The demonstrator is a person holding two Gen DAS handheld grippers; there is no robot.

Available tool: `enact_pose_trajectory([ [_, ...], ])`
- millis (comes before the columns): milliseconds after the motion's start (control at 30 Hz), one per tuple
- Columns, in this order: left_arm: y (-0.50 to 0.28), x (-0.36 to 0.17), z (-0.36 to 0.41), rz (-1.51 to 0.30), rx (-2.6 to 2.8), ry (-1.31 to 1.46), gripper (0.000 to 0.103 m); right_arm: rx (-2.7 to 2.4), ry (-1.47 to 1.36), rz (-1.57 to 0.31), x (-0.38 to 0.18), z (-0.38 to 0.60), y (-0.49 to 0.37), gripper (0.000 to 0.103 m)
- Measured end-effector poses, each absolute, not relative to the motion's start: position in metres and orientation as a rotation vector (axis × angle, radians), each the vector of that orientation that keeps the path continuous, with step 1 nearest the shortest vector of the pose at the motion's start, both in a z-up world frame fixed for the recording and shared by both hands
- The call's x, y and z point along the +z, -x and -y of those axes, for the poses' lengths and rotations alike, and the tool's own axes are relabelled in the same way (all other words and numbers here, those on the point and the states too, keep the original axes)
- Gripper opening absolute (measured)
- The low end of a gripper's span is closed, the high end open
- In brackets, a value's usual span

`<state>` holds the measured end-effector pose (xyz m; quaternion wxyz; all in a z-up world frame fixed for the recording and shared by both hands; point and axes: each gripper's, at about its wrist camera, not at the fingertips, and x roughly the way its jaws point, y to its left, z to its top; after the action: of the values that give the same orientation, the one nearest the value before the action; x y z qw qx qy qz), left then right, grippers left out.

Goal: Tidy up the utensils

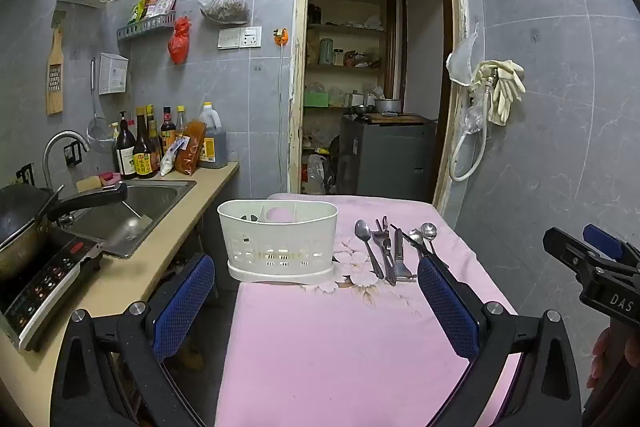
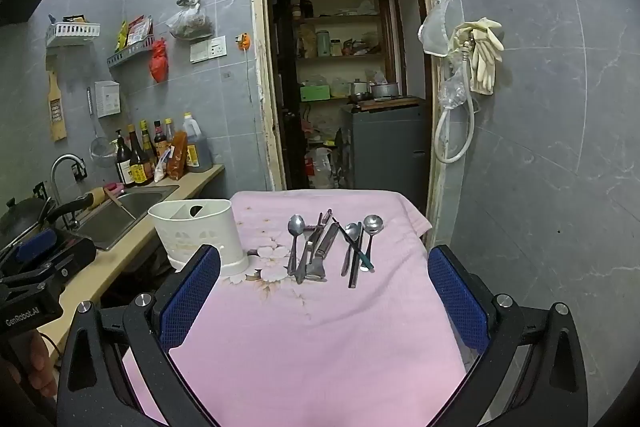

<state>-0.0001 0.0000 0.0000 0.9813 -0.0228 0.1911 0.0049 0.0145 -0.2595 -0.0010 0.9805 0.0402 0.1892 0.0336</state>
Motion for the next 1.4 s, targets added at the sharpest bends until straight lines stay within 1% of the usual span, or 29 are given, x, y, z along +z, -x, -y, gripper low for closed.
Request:
enact_pose_trajectory([
  [1400,0.0000,-0.0002,-0.0003,-0.392,0.009,0.049,0.102,0.068,-0.085,-0.379,-0.0015,0.2573,-0.0151,0.102],
])
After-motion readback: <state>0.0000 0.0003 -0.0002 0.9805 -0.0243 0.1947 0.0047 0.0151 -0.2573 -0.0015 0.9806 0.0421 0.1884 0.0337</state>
